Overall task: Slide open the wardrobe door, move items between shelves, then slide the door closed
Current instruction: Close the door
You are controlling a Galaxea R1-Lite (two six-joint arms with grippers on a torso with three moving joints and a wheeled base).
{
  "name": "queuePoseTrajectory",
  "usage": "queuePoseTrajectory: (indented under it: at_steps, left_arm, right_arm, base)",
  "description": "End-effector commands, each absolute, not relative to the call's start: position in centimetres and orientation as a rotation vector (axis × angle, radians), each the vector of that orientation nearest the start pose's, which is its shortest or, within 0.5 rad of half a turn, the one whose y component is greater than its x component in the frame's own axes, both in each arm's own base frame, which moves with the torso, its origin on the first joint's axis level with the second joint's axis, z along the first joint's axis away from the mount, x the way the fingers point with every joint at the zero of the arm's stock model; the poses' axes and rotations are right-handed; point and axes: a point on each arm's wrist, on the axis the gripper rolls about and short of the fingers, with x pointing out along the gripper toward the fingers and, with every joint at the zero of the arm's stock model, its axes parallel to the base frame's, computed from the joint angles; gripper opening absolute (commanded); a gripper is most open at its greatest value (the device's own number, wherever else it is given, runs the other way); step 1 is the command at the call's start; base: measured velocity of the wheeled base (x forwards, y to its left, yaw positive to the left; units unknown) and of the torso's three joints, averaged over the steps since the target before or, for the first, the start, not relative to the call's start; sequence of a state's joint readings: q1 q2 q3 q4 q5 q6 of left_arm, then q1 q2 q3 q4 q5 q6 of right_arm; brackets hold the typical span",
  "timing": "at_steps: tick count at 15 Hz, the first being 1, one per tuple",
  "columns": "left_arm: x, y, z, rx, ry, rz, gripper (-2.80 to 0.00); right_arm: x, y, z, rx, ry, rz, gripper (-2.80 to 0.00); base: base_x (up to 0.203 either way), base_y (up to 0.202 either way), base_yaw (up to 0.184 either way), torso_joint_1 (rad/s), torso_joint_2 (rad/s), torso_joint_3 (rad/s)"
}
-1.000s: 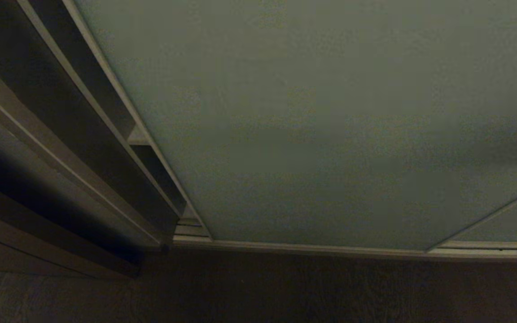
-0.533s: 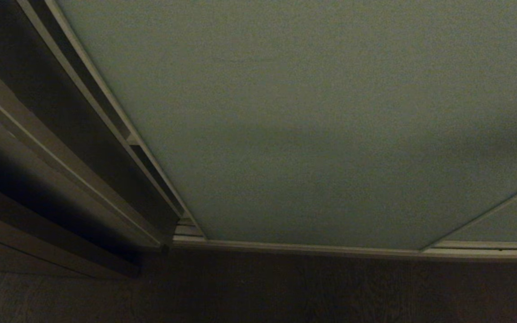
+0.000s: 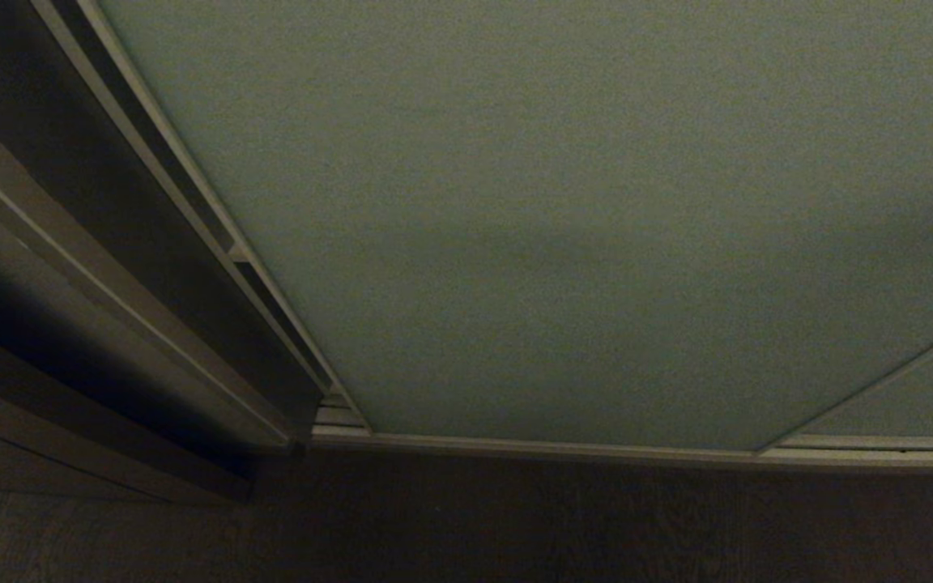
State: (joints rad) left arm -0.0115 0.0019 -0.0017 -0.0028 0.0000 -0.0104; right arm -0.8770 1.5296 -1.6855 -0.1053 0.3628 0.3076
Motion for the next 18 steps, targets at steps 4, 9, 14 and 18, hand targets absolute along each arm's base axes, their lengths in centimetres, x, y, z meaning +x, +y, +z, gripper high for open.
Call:
queuePoseTrajectory:
  at_steps: [4,9,14,18]
  left_arm:
    - [-2.3,0.0,7.6,-0.011,-0.003,-0.011,-2.8]
    - [-2.3,0.0,7.6,-0.011,-0.003,-0.011,-2.8]
    - [-2.3,0.0,7.6,-0.011,-0.002,-0.012,-2.8]
    - [-2.3,0.0,7.6,-0.011,-0.003,-0.012,-2.8]
  right_arm:
    - [16.5,-18.0,43.0,0.145,-0.3,-0.453,-2.8]
    - [15.3,-14.6,43.4,0.131,-0.313,-0.389,-2.8]
    - [14.9,-13.1,43.0,0.136,-0.299,-0.351,-2.8]
    - [14.8,-11.5,42.5,0.145,-0.289,-0.298,-2.8]
  base:
    - [0.0,0.0,0.0,0.0,0.0,0.0]
    - [0.0,0.0,0.0,0.0,0.0,0.0]
    - [0.0,0.0,0.0,0.0,0.0,0.0]
    - [0.0,0.0,0.0,0.0,0.0,0.0]
